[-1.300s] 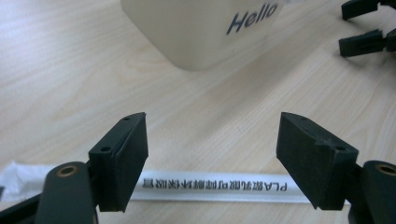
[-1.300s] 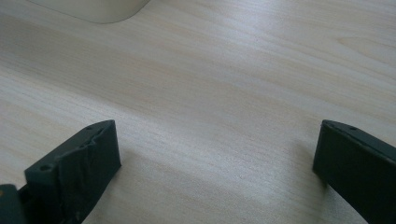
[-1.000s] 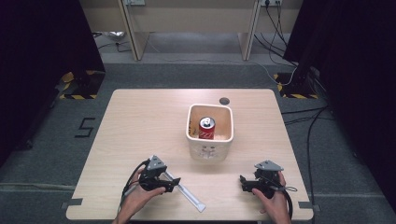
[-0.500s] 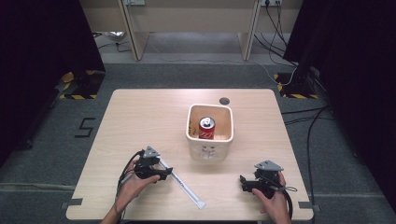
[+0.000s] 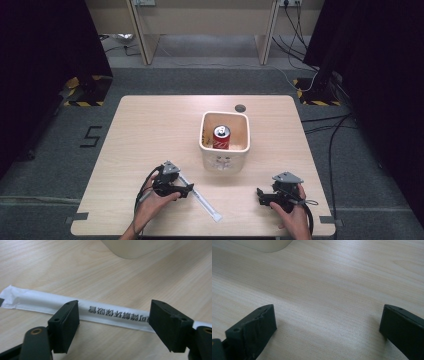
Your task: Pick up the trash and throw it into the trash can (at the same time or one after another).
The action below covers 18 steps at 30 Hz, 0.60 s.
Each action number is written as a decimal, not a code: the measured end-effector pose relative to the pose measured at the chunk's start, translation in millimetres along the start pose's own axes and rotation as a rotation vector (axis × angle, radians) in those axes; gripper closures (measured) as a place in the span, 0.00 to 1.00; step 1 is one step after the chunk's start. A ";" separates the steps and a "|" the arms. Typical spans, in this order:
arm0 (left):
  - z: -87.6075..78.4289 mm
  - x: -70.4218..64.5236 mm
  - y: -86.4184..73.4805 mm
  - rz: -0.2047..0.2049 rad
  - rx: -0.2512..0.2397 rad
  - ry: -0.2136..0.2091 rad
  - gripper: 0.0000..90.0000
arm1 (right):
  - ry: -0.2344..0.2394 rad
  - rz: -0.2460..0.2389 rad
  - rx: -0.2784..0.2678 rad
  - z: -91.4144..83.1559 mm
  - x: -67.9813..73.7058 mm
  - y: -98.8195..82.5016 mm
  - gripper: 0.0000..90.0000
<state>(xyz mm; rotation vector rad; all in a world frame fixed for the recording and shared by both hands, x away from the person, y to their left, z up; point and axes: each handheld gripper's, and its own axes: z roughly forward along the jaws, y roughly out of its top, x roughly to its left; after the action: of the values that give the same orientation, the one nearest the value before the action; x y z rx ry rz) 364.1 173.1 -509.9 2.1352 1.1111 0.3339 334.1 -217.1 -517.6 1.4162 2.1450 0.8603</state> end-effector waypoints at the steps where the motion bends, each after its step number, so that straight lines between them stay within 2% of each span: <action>1: 0.7 4.8 1.4 0.004 0.004 0.017 0.32 | 0.000 0.000 0.000 0.0 0.0 0.0 0.01; 4: 1.9 22.9 9.9 -0.014 0.019 0.034 0.33 | 0.000 0.001 0.001 0.0 0.0 0.0 0.01; 7: -1.7 26.2 14.3 -0.035 -0.005 0.030 0.34 | 0.000 0.000 0.000 0.0 0.0 0.0 0.01; 9: -6.2 19.5 16.1 -0.034 -0.036 0.011 0.33 | 0.000 0.001 0.000 0.0 0.1 0.0 0.01; 12: -8.9 2.5 17.3 -0.007 -0.071 0.003 0.31 | 0.000 0.000 0.000 0.0 0.0 0.0 0.01; 13: -8.9 2.5 17.3 -0.007 -0.071 0.003 0.30 | 0.000 0.000 0.000 0.0 0.0 0.0 0.01; 15: -1.3 -12.9 15.3 0.003 -0.080 0.006 0.30 | 0.000 -0.001 0.000 0.0 0.0 0.0 0.01; 18: 7.7 -17.7 12.5 -0.003 -0.064 0.003 0.30 | 0.001 -0.001 0.000 -0.1 0.0 -0.1 0.01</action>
<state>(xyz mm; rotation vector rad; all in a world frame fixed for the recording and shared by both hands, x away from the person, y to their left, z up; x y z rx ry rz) 365.0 150.6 -505.4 2.0769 1.0913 0.3668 334.0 -217.0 -517.6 1.4144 2.1465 0.8611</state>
